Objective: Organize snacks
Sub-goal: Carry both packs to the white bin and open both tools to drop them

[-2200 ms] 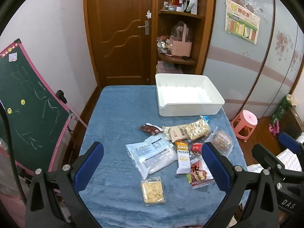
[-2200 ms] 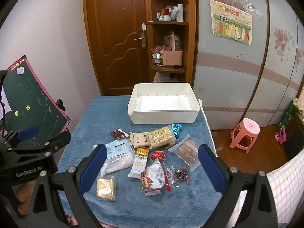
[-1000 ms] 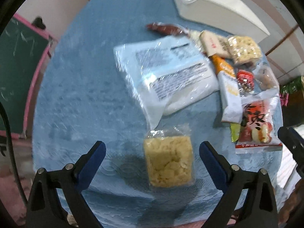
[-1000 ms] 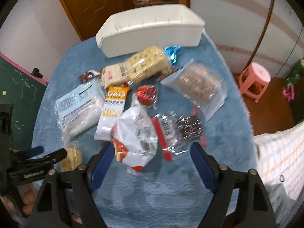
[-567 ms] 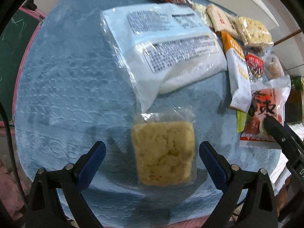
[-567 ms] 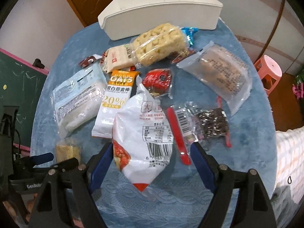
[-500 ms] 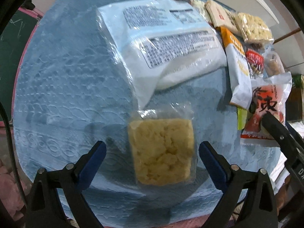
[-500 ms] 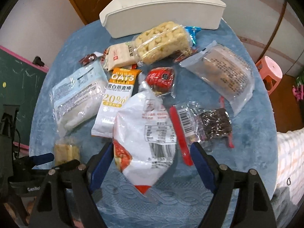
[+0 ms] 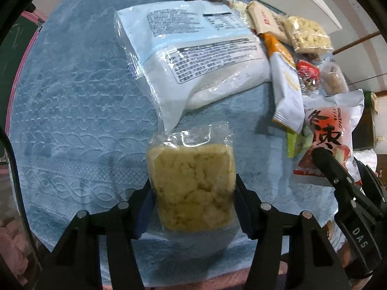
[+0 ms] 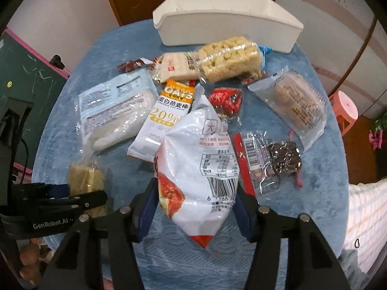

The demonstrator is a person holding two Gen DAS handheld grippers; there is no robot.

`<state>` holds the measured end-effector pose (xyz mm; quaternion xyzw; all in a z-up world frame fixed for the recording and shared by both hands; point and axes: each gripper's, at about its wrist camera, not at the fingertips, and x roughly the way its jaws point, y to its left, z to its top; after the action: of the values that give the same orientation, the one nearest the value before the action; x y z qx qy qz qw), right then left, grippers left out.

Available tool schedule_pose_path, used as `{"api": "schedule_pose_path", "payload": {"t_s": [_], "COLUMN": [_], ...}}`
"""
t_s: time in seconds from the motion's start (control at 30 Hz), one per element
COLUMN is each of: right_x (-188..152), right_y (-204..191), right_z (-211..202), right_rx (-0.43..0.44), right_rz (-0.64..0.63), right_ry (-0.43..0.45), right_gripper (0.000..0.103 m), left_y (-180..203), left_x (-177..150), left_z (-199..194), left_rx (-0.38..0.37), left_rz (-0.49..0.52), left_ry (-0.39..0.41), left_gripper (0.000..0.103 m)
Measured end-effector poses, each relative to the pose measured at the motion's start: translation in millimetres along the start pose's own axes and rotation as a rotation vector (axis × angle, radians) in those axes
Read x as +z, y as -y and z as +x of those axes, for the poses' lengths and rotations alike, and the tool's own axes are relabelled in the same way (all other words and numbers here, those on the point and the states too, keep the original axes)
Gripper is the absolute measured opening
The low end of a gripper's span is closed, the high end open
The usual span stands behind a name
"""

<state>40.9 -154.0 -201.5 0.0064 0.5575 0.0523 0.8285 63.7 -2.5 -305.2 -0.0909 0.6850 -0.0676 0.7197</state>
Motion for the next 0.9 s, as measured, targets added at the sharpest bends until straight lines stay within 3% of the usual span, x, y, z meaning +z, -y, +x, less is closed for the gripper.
{"api": "schedule_pose_path", "payload": {"t_s": [0.13,0.37,0.57,0.9], "right_x": [-2.3,6.3,22.0,86.0], "right_y": [0.7,10.7,15.5,37.3], "right_z": [-18.0,-57.3,-89.5,-138.3], "right_rx": [-0.009,0.006,0.007,-0.022], "right_rz": [0.002,0.042,0.050,0.080], "right_ry": [0.066,0.203,0.301,0.464], "right_gripper": [0.057,0.057,0.057,0.057], "left_y": [11.6,48.4,41.2,64.4], "left_x": [-2.1,-2.5,7.8,69.9], "left_z": [-30.5,-98.5,-176.4,-275.8], "left_rx": [-0.019,-0.001,0.007,0.061], "left_rz": [0.065,0.175,0.219,0.255], "left_ry": [0.082,0.351,0.499,0.776], "left_gripper": [0.057,0.057,0.057,0.057]}}
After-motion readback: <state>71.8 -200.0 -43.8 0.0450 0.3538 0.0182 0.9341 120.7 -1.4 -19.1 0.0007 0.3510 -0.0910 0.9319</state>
